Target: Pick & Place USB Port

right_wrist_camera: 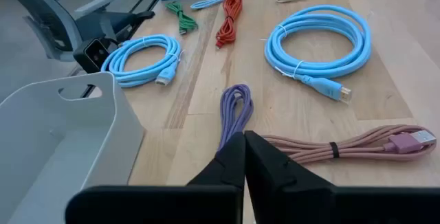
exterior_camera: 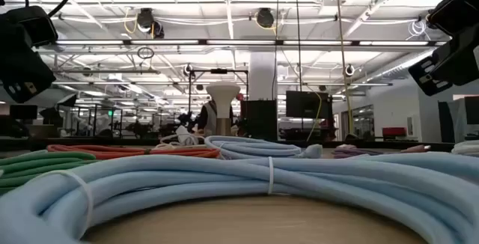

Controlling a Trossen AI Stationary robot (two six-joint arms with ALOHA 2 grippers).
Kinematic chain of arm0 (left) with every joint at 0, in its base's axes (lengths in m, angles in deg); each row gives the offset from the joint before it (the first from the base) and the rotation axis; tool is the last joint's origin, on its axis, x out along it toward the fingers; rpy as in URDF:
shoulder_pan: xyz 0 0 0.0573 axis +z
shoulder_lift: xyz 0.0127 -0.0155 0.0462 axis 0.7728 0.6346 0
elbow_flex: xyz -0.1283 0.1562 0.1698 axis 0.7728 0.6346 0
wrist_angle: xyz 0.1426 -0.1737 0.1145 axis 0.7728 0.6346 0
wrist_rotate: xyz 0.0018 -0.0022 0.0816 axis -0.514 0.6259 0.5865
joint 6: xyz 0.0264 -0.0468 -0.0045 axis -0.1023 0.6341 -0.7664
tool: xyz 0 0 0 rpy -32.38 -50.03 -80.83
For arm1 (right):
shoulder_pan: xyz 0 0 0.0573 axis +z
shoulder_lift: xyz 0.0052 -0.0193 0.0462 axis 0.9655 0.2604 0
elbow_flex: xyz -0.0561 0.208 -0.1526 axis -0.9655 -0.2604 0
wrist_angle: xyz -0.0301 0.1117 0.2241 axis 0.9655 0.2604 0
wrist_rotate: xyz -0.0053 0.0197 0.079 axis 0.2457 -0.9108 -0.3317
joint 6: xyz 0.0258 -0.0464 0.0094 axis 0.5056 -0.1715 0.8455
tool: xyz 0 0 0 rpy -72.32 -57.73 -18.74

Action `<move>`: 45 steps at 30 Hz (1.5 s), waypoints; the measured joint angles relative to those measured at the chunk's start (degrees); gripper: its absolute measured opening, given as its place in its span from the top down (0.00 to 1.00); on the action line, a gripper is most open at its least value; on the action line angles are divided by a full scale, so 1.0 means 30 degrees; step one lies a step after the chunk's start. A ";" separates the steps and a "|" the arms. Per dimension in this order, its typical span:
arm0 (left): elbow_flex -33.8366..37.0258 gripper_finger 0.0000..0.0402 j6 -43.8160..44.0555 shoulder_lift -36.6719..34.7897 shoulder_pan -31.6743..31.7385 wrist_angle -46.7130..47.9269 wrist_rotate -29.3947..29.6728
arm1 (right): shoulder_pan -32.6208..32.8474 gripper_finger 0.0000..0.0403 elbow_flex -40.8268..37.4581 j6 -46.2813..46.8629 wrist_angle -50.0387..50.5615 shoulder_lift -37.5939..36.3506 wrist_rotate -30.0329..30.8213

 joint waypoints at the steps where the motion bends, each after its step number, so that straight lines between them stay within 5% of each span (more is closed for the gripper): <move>1: -0.0001 0.91 -0.0003 -0.0002 -0.0007 0.0001 0.0001 | 0.0001 1.00 0.0000 -0.0003 0.0000 0.0000 0.0000; 45: -0.0001 0.91 -0.0002 -0.0003 -0.0002 0.0001 -0.0003 | 0.0000 1.00 -0.0009 0.0337 -0.0172 -0.0012 0.0006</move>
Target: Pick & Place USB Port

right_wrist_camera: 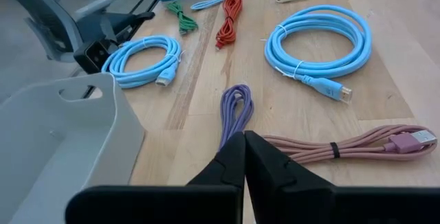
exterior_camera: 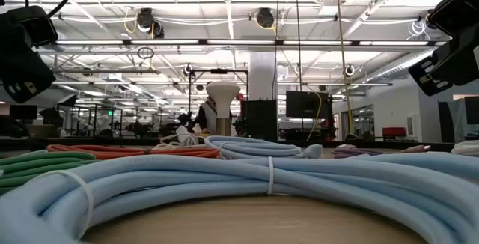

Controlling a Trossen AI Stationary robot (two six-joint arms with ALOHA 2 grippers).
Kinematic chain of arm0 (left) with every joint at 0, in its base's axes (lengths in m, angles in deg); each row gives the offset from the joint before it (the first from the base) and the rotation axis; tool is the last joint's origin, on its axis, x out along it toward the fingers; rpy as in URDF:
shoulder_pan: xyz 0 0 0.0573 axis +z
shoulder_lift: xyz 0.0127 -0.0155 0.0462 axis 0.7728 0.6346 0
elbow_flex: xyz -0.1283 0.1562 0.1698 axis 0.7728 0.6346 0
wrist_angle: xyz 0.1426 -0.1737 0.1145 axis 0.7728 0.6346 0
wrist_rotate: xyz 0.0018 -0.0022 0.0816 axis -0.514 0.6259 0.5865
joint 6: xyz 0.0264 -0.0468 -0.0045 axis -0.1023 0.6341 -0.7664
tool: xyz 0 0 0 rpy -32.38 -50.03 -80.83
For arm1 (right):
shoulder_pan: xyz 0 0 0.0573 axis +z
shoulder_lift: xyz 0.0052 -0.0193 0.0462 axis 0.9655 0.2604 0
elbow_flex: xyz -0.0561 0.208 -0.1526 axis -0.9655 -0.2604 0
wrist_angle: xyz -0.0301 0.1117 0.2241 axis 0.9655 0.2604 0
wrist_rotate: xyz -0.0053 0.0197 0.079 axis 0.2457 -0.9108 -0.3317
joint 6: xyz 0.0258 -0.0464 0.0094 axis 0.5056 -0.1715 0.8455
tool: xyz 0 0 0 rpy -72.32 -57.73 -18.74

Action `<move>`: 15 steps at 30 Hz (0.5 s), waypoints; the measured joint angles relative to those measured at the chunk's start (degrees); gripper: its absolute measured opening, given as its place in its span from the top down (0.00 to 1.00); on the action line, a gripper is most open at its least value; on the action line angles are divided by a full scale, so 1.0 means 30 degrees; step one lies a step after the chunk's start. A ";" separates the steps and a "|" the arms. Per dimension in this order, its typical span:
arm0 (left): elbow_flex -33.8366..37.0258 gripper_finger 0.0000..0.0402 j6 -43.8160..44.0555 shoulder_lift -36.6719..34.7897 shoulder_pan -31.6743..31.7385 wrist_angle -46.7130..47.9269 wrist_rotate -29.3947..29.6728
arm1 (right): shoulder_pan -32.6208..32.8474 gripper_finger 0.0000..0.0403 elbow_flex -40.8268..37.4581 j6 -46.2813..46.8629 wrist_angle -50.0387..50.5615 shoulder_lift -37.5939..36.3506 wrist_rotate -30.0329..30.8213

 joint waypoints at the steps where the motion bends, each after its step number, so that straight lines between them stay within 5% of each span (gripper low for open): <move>1: 0.0000 0.91 -0.0001 0.0003 -0.0002 0.0000 -0.0004 | 0.0000 1.00 -0.0006 0.0466 -0.0332 0.0012 -0.0005; 6: 0.0001 0.91 -0.0001 0.0000 -0.0005 0.0000 -0.0004 | 0.0000 1.00 -0.0020 0.2722 -0.4756 0.0138 0.2039; 15: 0.0001 0.91 -0.0001 0.0000 -0.0005 0.0000 -0.0004 | -0.0072 1.00 -0.0020 0.0733 -1.8056 0.2511 0.5109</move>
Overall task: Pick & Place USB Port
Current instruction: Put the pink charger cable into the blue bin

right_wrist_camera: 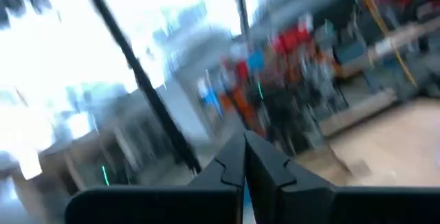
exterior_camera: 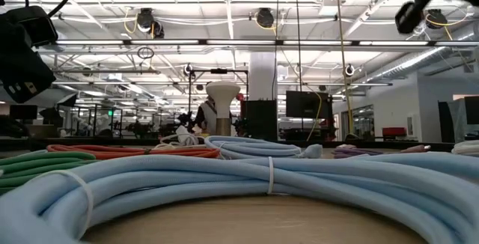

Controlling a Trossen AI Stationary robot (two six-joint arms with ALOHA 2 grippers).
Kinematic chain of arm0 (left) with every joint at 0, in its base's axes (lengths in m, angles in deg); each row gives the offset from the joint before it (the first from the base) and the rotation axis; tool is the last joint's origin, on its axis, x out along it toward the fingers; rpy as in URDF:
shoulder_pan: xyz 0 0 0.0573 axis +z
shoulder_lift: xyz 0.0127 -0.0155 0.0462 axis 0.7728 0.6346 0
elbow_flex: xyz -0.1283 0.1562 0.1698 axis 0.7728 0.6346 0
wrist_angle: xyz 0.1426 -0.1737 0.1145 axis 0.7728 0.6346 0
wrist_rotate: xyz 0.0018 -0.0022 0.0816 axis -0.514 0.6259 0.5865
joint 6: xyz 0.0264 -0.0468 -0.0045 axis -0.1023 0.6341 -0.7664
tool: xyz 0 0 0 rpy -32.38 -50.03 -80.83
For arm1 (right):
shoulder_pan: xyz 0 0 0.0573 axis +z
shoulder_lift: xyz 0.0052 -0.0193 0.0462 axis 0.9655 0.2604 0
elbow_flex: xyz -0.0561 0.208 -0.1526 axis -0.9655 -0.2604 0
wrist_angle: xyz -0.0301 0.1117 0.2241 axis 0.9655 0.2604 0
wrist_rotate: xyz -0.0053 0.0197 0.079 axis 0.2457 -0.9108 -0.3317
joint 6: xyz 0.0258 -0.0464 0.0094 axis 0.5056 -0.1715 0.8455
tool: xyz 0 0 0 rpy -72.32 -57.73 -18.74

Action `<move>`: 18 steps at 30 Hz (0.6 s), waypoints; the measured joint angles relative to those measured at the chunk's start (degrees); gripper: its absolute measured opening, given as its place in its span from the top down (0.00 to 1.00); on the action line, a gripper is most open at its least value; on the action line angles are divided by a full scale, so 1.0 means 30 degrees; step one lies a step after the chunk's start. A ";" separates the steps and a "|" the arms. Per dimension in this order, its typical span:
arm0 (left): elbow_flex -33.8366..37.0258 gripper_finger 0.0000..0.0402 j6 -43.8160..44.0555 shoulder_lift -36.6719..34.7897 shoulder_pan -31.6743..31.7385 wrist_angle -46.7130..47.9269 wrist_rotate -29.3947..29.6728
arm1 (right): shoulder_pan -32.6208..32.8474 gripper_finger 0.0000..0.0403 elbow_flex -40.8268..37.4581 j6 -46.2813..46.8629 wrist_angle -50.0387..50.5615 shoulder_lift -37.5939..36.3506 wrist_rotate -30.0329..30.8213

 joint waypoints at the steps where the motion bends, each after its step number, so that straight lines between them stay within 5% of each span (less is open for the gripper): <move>1: 0.0000 0.91 0.0000 0.0000 0.0006 0.0000 0.0000 | -0.0133 1.00 0.0004 -0.0197 -0.1765 0.0425 -0.0027; 4: 0.0000 0.91 0.0000 0.0000 0.0002 0.0000 0.0000 | -0.0578 1.00 0.0081 -0.0738 -0.5754 0.1605 -0.0273; 8: 0.0000 0.91 0.0000 0.0004 0.0003 0.0000 0.0000 | -0.1241 1.00 0.1164 -0.1404 -0.6504 0.2328 -0.1807; 15: -0.0003 0.91 0.0000 0.0004 0.0007 0.0000 0.0000 | -0.2505 1.00 0.4869 -0.6458 0.0725 0.2869 -0.2508; 18: 0.0000 0.91 0.0000 0.0006 0.0006 0.0000 0.0000 | -0.3312 1.00 0.6901 -0.8207 0.4699 0.3570 -0.1206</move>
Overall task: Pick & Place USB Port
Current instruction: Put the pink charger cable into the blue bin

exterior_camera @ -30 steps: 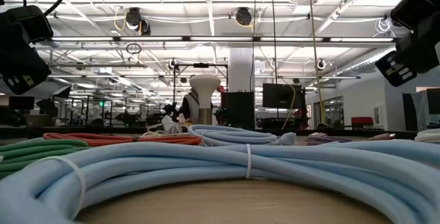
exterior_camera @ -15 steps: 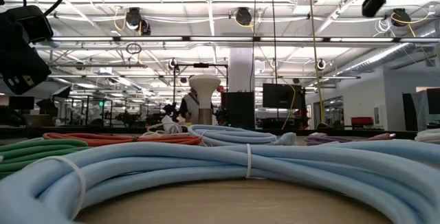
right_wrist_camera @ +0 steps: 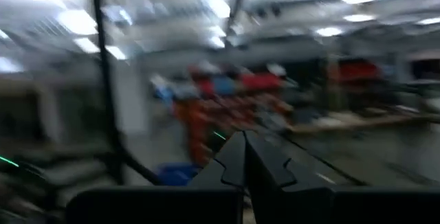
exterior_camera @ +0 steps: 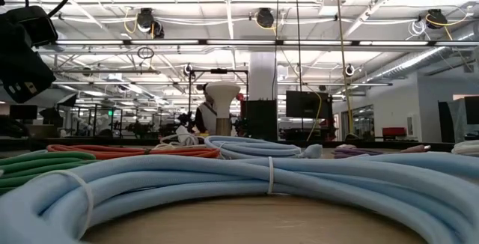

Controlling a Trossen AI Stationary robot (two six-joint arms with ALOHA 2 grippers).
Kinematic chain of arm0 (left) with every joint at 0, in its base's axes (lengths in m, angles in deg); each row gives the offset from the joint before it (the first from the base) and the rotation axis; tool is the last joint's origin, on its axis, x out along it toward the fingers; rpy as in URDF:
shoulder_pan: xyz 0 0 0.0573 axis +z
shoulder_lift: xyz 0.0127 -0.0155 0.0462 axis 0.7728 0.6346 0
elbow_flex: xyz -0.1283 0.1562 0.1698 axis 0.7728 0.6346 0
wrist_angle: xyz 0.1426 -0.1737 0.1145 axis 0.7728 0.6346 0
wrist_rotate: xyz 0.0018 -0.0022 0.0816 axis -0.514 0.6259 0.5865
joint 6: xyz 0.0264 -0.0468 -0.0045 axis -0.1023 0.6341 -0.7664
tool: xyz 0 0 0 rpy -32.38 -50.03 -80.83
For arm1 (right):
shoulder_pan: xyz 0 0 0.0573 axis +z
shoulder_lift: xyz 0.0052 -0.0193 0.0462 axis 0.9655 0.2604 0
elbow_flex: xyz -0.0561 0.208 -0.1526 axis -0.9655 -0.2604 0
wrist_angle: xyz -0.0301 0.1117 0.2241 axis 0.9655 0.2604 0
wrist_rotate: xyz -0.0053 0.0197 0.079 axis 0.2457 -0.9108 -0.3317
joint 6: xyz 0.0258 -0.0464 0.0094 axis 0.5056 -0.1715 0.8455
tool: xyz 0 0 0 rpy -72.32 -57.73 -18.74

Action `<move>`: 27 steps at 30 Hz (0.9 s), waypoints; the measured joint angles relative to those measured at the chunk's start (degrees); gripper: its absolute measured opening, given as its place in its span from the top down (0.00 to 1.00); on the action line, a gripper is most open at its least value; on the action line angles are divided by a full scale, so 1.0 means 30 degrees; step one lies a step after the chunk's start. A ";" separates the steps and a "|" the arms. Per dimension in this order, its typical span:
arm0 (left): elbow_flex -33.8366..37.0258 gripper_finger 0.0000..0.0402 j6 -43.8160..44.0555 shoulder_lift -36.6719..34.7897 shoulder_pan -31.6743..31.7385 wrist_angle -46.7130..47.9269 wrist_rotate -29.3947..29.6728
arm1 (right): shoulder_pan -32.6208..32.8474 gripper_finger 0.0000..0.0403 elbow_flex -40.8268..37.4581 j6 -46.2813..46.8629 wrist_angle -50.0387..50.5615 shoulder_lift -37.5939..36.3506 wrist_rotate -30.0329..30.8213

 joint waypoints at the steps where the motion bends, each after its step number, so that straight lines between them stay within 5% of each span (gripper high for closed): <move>1: 0.0000 0.91 0.0000 -0.0006 -0.0006 0.0000 0.0000 | -0.0270 1.00 0.0641 -0.0117 0.1051 0.0316 0.0643; 9: -0.0043 0.91 0.0855 0.0001 0.0027 -0.0273 0.1166 | -0.1644 1.00 0.2774 0.2552 0.3604 0.2572 0.4372; 15: -0.0226 0.91 0.8939 0.0001 0.0828 -0.2452 0.8993 | -0.2583 1.00 0.2774 0.4642 0.3583 0.4042 0.4600; 18: -0.0233 0.91 0.9782 0.0001 0.1401 -0.5279 1.1442 | -0.2940 1.00 0.2774 0.5123 0.3338 0.4669 0.4593; 23: -0.0240 0.91 0.4377 0.0382 0.2307 -1.3000 1.3450 | -0.3388 1.00 0.2774 0.5208 0.1353 0.5849 0.4564; 27: -0.0248 0.91 -0.3671 0.1134 0.3016 -2.1994 1.1617 | -0.3516 1.00 0.2774 0.5211 -0.0217 0.6490 0.4557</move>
